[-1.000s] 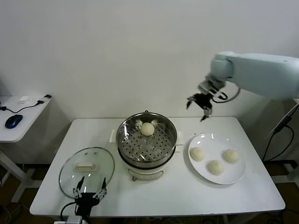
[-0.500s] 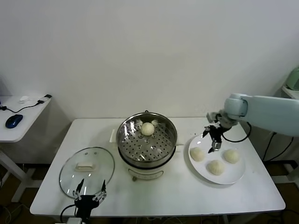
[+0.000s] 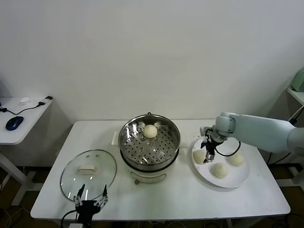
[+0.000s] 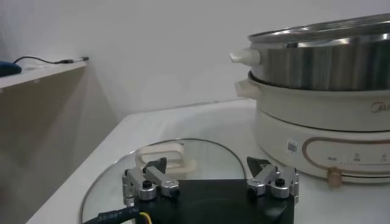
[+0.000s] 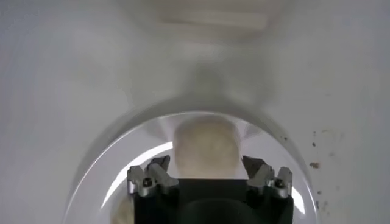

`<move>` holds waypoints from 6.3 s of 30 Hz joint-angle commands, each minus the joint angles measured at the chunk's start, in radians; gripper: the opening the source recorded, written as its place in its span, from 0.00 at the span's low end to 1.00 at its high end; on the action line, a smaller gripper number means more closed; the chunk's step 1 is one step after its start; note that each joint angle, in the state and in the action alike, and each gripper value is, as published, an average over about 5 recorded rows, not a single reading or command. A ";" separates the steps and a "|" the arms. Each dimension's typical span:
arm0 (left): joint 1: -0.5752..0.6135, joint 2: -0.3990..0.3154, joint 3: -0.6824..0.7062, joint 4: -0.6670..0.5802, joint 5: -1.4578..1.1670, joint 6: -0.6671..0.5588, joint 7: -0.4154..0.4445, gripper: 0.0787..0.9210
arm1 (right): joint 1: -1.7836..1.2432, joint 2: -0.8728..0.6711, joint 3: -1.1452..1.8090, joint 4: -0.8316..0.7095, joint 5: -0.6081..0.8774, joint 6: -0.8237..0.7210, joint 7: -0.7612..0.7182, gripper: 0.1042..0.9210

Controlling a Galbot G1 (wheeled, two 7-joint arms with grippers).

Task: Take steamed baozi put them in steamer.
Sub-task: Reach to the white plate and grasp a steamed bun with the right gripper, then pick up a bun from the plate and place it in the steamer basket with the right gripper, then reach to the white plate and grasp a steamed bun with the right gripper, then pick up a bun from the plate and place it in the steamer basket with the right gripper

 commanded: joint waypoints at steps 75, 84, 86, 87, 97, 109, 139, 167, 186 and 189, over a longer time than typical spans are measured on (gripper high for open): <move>0.050 -0.014 0.041 -0.098 0.052 0.000 -0.004 0.88 | 0.456 0.419 -0.128 0.118 0.363 -0.028 -0.092 0.88; 0.055 -0.013 0.046 -0.112 0.058 0.002 -0.002 0.88 | 0.764 -0.027 -0.343 0.348 0.270 0.117 -0.328 0.88; 0.054 -0.012 0.045 -0.111 0.058 0.003 -0.002 0.88 | 0.786 -0.106 -0.401 0.379 0.220 0.138 -0.332 0.88; 0.054 -0.013 0.044 -0.111 0.058 0.004 -0.002 0.88 | 0.786 -0.139 -0.422 0.389 0.190 0.145 -0.331 0.88; 0.062 -0.020 0.034 -0.106 0.062 0.004 -0.003 0.88 | 0.458 -0.352 -0.338 0.397 -0.089 0.057 -0.203 0.88; 0.057 -0.020 0.029 -0.088 0.060 0.001 -0.005 0.88 | 0.005 -0.332 0.015 0.258 -0.197 -0.030 -0.078 0.88; 0.079 -0.021 0.031 -0.108 0.062 -0.005 -0.016 0.88 | 0.215 -0.257 -0.010 0.257 -0.216 0.026 -0.143 0.68; 0.077 -0.008 0.033 -0.112 0.065 -0.003 -0.019 0.88 | 0.403 0.433 -0.005 0.274 -0.384 0.872 -0.249 0.63; 0.079 -0.008 0.029 -0.098 0.065 -0.015 -0.033 0.88 | 0.217 0.456 0.001 0.144 -0.469 0.845 -0.144 0.65; 0.080 -0.009 0.028 -0.099 0.066 -0.016 -0.034 0.88 | 0.233 0.447 0.012 0.140 -0.469 0.846 -0.143 0.73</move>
